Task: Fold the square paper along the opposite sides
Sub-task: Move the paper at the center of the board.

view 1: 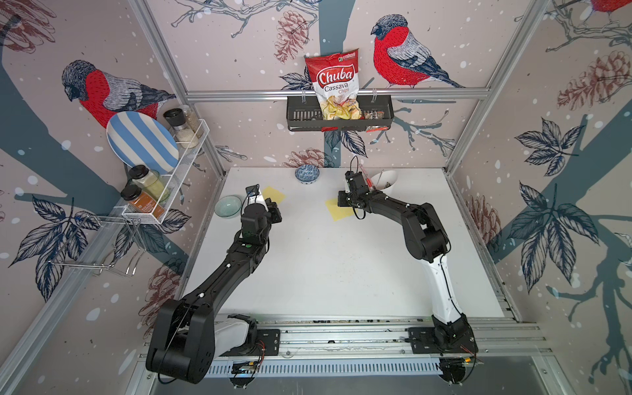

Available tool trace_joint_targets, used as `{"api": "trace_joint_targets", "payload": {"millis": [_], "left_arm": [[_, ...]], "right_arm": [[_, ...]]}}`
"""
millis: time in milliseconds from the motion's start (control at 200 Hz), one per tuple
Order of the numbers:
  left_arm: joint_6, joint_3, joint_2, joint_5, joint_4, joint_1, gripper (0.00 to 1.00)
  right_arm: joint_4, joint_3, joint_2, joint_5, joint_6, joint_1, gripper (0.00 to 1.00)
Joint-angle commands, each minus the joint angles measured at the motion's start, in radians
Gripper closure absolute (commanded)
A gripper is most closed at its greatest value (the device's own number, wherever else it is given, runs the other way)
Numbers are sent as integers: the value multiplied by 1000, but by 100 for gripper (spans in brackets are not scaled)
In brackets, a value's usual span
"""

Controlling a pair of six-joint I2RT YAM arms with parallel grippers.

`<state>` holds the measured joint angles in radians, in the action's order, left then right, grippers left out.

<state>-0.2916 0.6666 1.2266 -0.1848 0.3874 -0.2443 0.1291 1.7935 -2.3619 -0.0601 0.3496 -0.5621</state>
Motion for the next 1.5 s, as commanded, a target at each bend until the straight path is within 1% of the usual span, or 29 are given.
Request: {"api": "trace_joint_targets", "payload": {"millis": [0,140,330,430,590,805,1026,1146,1241,1386,1496], "left_arm": [[-1,31,39,1,-19,-39,100],[3,51,93,-14,-15,-88,100],[11,51,103,-30,-15,-117,100],[14,51,94,-38,-29,-126,100],[15,50,69,-41,-56,-137,100],[-7,39,36,-19,-102,-171,100],[-68,20,-1,-30,-175,-226,100],[-102,-2,-22,-43,-213,-273,100],[-128,-33,-51,-83,-237,-310,100],[-199,-63,-106,-148,-289,-329,100],[-242,-69,-154,-188,-342,-332,100]], "right_arm": [[63,55,-41,-28,20,-16,100],[94,73,-68,6,20,-27,100],[147,26,-60,91,1,-38,100],[158,-38,-31,135,-21,-57,100],[140,-209,51,193,-44,-106,100],[63,-478,207,185,-5,-199,100],[3,-641,313,149,68,-331,100],[-42,-680,333,103,112,-398,100],[-87,-684,333,75,133,-438,100],[-164,-673,334,71,151,-440,100],[-204,-675,387,85,144,-435,100]]}}
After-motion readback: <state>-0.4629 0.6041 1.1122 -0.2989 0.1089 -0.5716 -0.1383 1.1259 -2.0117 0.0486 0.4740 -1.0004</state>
